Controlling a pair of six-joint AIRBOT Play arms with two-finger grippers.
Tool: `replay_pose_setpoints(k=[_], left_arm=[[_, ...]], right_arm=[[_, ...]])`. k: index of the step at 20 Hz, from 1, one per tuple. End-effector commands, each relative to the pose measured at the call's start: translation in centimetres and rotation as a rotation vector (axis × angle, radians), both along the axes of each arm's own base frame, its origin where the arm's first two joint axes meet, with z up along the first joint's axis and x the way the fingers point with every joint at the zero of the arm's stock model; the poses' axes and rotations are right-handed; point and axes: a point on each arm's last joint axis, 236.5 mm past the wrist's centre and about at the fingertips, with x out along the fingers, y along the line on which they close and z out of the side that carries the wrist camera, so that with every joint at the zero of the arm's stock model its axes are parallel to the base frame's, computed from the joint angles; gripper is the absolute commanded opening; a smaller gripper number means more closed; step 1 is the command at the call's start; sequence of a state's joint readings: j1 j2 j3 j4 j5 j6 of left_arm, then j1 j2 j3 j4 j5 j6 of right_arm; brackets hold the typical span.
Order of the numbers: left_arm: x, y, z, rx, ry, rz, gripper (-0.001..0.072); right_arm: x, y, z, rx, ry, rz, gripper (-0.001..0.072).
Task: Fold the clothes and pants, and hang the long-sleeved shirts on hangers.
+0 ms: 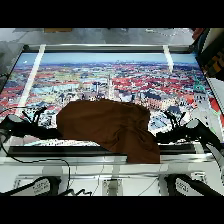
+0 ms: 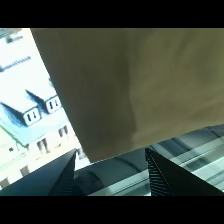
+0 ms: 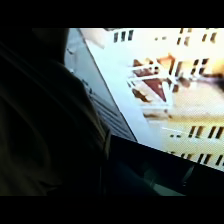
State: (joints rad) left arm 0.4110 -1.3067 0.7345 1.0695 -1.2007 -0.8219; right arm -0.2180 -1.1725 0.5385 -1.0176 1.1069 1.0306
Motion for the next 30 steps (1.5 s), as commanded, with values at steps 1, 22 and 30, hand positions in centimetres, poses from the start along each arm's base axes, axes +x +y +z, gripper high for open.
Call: replay_pose_setpoints(k=[1, 22, 30], left_arm=[[0.9, -0.3, 1.1, -0.017, -0.029, 0.006, 0.0519], [2.7, -2.5, 1.0, -0.18, -0.016, -0.005, 0.0022], [10.7, -2.4, 21.6, -0.129, -0.555, -0.091, 0.0021]], right_arm=[[0.0, 0.1, 0.0, 0.003, -0.001, -0.002, 0.0013], [1.9, 0.2, 1.7, 0.019, -0.051, -0.003, 0.0013], [10.5, -1.4, 20.9, -0.097, -0.65, 0.011, 0.0013]])
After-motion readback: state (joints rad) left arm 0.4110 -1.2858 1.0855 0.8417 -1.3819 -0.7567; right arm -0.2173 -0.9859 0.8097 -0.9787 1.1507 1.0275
